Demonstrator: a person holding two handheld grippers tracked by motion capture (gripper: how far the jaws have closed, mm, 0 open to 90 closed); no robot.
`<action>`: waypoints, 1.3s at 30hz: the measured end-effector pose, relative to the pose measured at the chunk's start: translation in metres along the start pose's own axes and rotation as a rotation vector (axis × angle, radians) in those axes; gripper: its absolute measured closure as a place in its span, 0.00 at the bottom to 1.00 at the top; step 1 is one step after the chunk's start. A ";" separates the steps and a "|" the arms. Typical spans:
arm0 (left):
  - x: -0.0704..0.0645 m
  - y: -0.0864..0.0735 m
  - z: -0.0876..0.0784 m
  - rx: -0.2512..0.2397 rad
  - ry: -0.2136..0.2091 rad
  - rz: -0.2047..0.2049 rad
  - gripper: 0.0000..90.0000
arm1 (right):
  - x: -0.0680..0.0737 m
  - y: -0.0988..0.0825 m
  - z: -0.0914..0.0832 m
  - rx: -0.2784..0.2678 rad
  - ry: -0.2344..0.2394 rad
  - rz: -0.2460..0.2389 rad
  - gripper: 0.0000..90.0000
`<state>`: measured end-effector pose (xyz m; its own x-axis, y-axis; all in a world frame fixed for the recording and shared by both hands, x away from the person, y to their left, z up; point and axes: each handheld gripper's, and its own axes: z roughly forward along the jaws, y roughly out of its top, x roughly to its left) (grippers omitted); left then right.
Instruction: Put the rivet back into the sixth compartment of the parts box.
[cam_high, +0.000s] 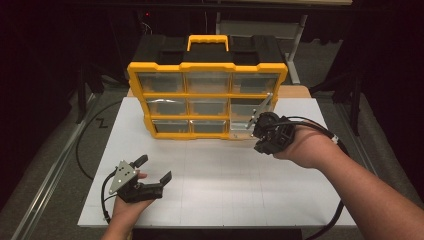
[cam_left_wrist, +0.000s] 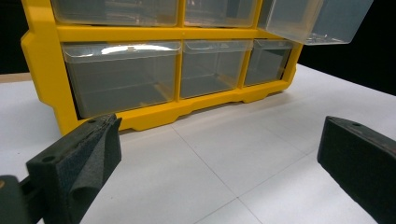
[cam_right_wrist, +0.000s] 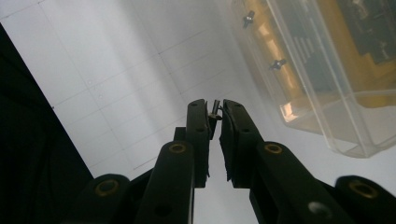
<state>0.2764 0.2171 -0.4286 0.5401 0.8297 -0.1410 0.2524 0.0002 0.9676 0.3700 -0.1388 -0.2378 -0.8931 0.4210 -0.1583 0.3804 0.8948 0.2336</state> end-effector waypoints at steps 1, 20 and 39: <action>0.000 0.000 0.000 0.001 -0.001 0.002 0.01 | 0.000 0.001 -0.001 0.001 -0.001 0.003 0.93; 0.001 0.000 0.000 -0.003 -0.003 -0.002 0.00 | -0.023 0.021 -0.024 -0.012 -0.041 0.018 0.93; 0.002 0.001 -0.001 -0.014 -0.003 -0.012 0.00 | -0.044 0.057 -0.013 -0.008 -0.064 0.010 0.93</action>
<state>0.2762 0.2193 -0.4279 0.5394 0.8281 -0.1528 0.2476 0.0174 0.9687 0.4281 -0.1084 -0.2050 -0.8718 0.4390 -0.2173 0.3871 0.8893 0.2434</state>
